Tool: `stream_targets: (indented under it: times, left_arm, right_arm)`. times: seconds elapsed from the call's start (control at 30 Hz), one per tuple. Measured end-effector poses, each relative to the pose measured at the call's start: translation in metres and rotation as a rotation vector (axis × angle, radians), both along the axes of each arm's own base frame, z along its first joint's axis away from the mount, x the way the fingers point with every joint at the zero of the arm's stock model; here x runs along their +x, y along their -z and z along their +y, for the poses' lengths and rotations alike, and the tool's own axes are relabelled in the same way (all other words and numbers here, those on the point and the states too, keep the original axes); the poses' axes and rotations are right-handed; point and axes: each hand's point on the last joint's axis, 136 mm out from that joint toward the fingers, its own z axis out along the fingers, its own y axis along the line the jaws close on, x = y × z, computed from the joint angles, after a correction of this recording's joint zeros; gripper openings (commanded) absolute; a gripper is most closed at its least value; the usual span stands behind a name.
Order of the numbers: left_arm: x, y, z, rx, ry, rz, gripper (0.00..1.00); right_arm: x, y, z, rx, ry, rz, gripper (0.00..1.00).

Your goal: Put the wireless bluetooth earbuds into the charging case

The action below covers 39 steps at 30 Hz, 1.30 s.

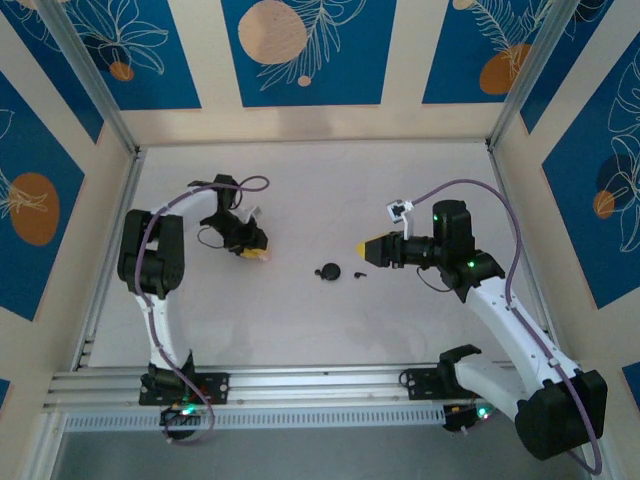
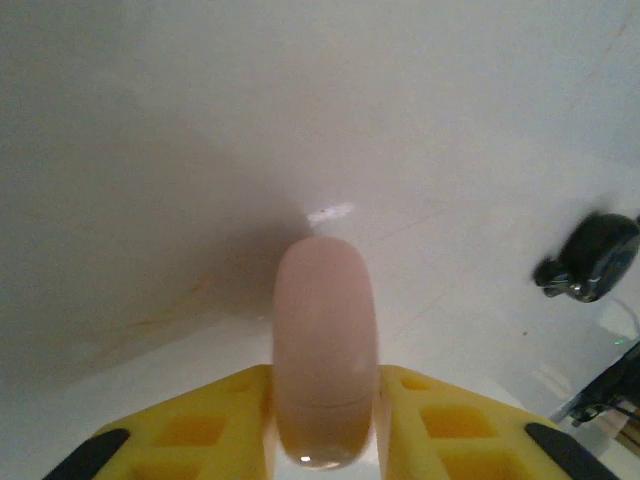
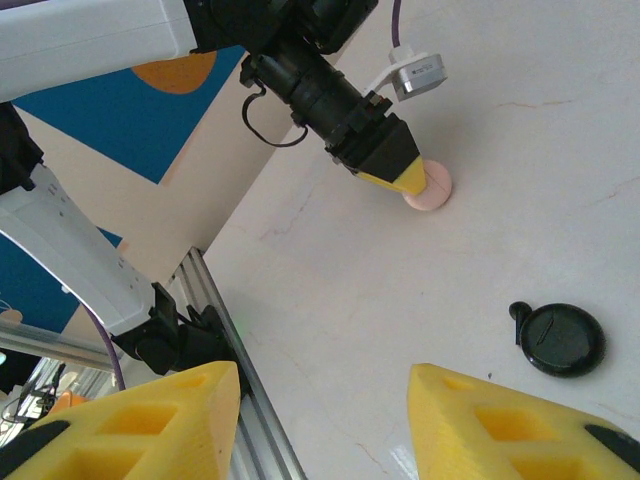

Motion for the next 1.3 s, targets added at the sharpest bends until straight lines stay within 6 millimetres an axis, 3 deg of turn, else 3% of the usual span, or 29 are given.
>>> stream_targets:
  times: [0.3,0.53,0.63,0.77,0.9,1.03,1.13,1.3]
  left_arm:
    - [0.003,-0.002,0.02,0.076,0.004,-0.003,0.43]
    - [0.006,-0.012,0.026,0.112,0.011,-0.019,0.43]
    - [0.005,-0.029,0.03,0.138,0.012,-0.058,0.44]
    - [0.001,-0.074,0.028,0.171,0.005,-0.173,0.45]
    - [-0.014,-0.115,0.009,0.221,0.043,-0.286,0.48]
    - [-0.042,-0.138,-0.028,0.254,0.106,-0.358,0.5]
    - [-0.058,-0.137,-0.051,0.277,0.127,-0.363,0.5]
    - [-0.071,-0.112,-0.08,0.349,0.155,-0.335,0.5]
  right_arm:
    - [-0.001,0.001,0.0,-0.001,0.0,0.002,0.48]
    - [-0.003,0.001,-0.001,-0.002,0.001,0.002,0.48]
    - [-0.002,0.002,-0.001,-0.005,0.005,0.006,0.48]
    - [0.003,0.006,-0.008,-0.016,0.044,0.028,0.48]
    - [0.015,0.013,-0.021,-0.02,0.099,0.066,0.48]
    - [0.026,0.03,-0.031,-0.046,0.127,0.158,0.48]
    - [0.03,0.032,-0.037,-0.058,0.129,0.185,0.48]
    - [0.03,0.033,-0.049,-0.063,0.141,0.204,0.48]
